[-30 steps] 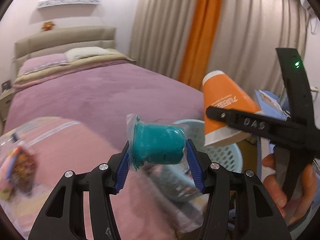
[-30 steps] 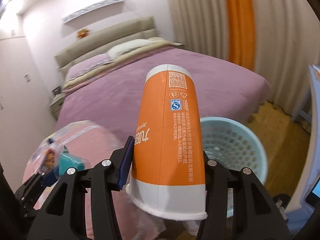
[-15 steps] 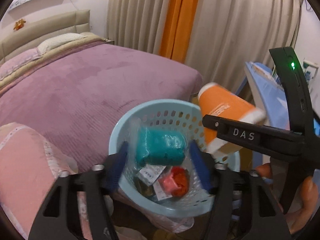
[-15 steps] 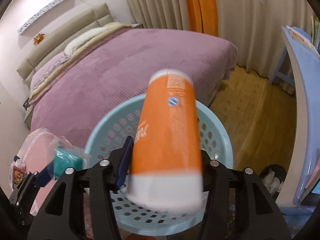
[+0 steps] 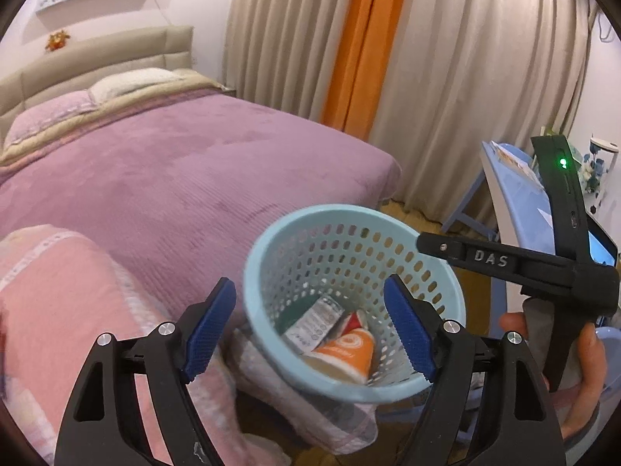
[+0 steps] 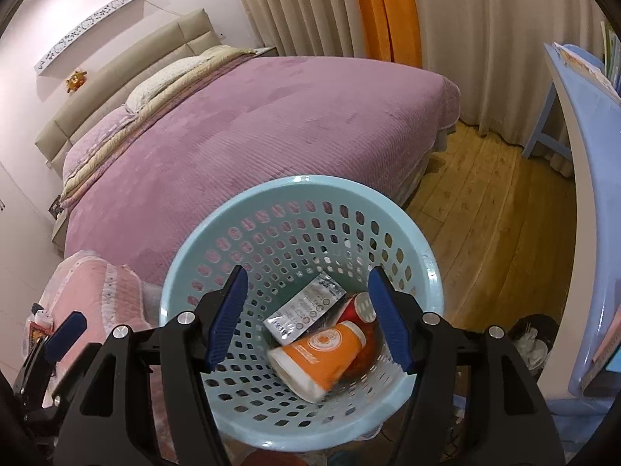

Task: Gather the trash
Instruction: 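Open both tools to drop the cup and teal pack into the basket, then move both tools back over the remaining trash on the rug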

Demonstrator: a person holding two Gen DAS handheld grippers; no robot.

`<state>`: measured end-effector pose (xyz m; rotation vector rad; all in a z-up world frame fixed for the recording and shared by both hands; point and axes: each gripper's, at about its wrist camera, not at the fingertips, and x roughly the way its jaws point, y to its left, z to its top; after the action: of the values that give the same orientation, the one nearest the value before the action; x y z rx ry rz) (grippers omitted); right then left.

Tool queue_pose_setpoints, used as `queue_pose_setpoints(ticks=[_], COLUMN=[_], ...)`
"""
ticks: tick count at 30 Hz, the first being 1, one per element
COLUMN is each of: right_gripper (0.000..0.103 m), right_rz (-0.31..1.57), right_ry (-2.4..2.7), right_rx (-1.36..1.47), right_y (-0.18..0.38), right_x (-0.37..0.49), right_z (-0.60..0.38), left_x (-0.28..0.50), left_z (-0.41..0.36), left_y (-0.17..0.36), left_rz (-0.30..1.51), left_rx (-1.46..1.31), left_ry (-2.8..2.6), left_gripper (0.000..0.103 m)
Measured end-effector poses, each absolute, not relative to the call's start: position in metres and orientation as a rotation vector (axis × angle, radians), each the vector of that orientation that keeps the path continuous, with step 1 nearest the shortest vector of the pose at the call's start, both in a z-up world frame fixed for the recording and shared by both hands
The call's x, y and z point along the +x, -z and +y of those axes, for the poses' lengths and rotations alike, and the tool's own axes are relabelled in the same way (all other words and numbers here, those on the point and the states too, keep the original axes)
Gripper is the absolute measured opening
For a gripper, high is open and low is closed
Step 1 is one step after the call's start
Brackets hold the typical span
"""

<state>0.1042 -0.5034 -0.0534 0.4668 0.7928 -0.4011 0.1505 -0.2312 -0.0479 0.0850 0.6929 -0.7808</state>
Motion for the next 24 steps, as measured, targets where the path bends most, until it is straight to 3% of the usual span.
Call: queue_pose_setpoints(ticks=[13,24], right_gripper=[0.061,0.061], right_rz=[0.643,0.625], right_ry=[0.264,0.056], right_rx=[0.276,0.11], right_y=[-0.001,-0.004], right_x=[0.088,0.103], right_z=[-0.411,-0.308], left_x=[0.138,0.122], left_z=[-0.112,0.001], left_y=[0.022,0.038], left_rz=[0.604,0.608], left_rx=[-0.065,-0.12], left_ry=[0.607,0.356], left_gripper=[0.077,0.077])
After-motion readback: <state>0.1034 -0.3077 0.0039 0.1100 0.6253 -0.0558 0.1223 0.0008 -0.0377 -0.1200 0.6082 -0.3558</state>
